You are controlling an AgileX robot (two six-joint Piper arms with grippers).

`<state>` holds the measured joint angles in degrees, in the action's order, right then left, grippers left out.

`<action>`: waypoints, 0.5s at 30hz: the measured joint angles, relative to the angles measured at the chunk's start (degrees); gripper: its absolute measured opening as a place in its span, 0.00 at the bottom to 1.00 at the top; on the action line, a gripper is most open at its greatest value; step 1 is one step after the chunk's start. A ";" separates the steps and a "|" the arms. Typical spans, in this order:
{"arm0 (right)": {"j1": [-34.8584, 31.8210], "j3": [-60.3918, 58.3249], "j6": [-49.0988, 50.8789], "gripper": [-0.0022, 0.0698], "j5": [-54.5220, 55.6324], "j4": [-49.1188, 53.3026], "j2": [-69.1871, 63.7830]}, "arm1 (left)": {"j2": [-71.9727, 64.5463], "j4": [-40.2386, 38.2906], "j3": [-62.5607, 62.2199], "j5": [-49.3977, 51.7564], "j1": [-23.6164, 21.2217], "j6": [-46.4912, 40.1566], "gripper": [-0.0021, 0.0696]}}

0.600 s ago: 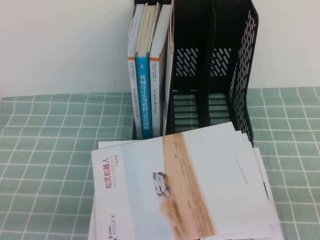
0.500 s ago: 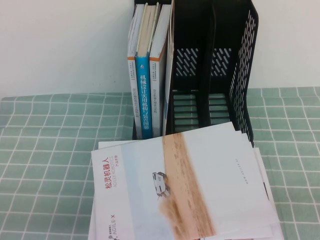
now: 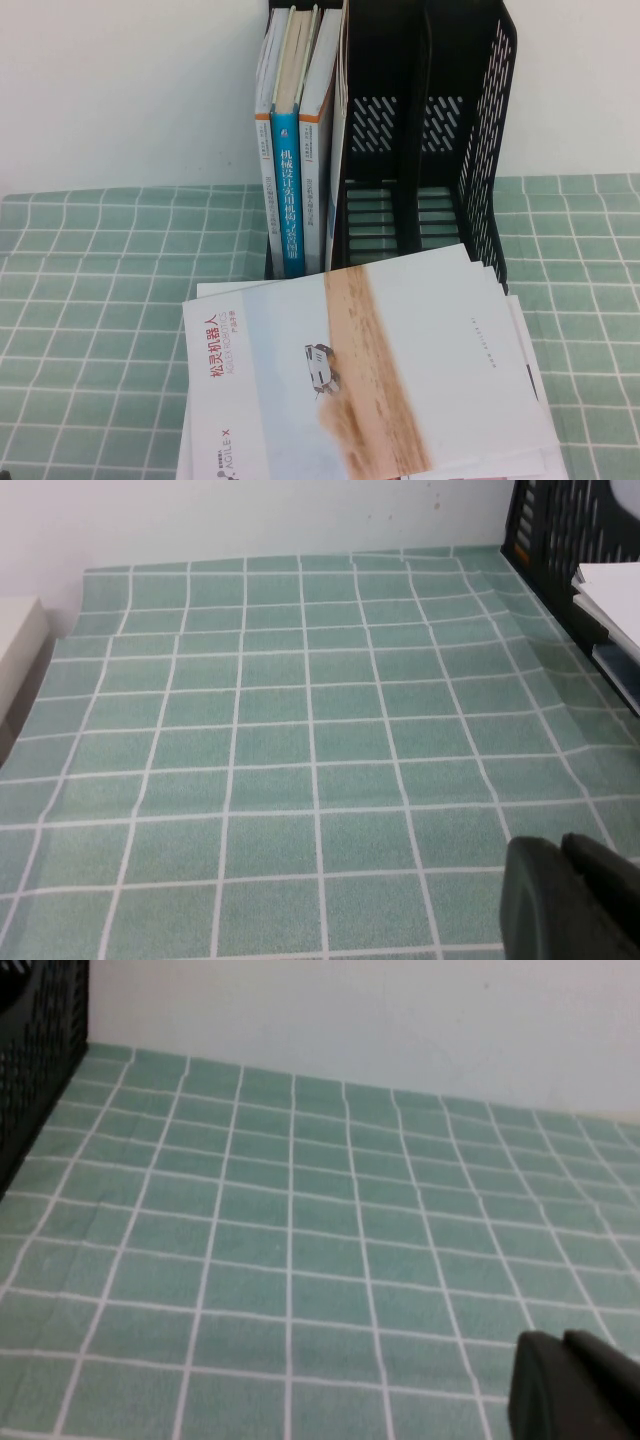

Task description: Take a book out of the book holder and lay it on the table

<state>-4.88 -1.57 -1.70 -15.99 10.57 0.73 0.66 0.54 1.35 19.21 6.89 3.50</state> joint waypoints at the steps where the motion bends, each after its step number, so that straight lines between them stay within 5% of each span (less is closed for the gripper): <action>1: 0.00 0.00 0.58 0.03 -0.72 -0.25 0.00 | 0.00 0.00 0.00 0.09 0.00 0.00 0.03; 15: 0.00 0.00 1.70 0.03 -3.45 -0.84 0.00 | 0.00 0.00 0.00 0.09 0.00 0.12 0.03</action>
<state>-4.88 -1.57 0.00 -19.44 9.72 0.73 0.66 0.54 1.35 19.30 6.89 3.62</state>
